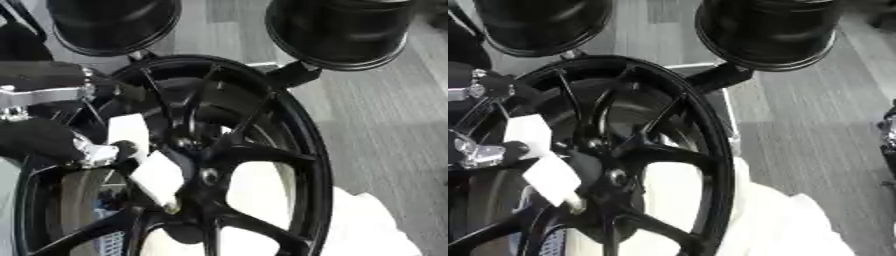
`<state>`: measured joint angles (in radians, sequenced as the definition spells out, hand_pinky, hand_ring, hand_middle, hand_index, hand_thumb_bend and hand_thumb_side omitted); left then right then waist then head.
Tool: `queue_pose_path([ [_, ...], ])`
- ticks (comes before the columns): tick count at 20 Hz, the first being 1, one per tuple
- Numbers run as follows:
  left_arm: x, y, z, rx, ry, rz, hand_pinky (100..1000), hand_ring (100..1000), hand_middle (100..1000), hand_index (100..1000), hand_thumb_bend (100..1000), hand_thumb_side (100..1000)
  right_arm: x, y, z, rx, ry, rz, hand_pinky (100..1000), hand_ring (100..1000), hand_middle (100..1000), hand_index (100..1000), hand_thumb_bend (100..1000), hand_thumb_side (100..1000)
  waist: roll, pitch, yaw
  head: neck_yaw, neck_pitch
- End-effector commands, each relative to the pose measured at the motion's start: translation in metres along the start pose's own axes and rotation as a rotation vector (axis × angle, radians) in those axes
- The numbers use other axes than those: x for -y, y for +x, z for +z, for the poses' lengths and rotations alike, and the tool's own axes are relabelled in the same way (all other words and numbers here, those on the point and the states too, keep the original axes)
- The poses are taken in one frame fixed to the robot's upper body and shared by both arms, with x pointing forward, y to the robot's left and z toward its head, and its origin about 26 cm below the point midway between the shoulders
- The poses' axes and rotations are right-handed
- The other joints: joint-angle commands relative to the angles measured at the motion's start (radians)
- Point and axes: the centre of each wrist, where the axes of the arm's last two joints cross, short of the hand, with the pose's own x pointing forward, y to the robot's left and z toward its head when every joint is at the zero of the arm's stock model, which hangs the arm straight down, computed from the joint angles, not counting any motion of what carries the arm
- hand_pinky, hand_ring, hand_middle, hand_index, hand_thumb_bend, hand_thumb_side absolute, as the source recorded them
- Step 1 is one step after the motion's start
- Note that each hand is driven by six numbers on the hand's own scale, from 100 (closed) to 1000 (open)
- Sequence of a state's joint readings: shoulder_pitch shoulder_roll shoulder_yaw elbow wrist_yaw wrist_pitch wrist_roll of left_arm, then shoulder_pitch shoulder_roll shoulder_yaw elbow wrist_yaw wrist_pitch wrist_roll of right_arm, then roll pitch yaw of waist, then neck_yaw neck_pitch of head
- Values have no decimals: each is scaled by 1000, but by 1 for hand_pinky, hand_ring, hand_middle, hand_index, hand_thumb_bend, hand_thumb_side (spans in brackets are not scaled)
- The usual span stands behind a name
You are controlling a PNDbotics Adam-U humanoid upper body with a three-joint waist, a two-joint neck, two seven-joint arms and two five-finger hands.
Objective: Pull the pin out of the wheel hub.
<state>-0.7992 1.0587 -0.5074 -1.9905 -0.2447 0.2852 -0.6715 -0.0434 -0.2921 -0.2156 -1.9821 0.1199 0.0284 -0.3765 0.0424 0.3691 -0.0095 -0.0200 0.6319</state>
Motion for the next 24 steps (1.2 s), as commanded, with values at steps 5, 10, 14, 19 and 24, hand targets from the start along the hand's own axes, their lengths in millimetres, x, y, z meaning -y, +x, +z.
queue_pose_path([
  [5, -3, -1, 5, -45, -5, -35, 939, 903, 745, 951, 355, 759, 1, 6, -3, 22, -2, -11, 769, 588, 535, 702, 100, 562, -2, -12, -2, 11, -9],
  [10, -2, 0, 4, -38, -17, -46, 915, 882, 689, 942, 339, 750, 1, 6, -3, 21, -2, -13, 769, 588, 535, 702, 100, 562, -2, -10, -4, 14, -10],
  [14, -2, 1, 3, -37, -15, -41, 896, 862, 649, 933, 308, 742, 0, 6, -3, 20, -2, -15, 770, 588, 535, 703, 100, 562, -3, -9, -6, 16, -12],
  [19, -3, 3, 2, -34, -6, -30, 877, 828, 593, 910, 283, 742, 0, 6, -3, 18, -1, -18, 770, 589, 535, 703, 100, 562, -3, -7, -8, 17, -12],
  [24, -3, 4, 1, -35, 3, -32, 860, 797, 553, 891, 270, 705, -1, 6, -2, 16, 0, -21, 771, 589, 536, 704, 100, 562, -3, -6, -9, 19, -14],
])
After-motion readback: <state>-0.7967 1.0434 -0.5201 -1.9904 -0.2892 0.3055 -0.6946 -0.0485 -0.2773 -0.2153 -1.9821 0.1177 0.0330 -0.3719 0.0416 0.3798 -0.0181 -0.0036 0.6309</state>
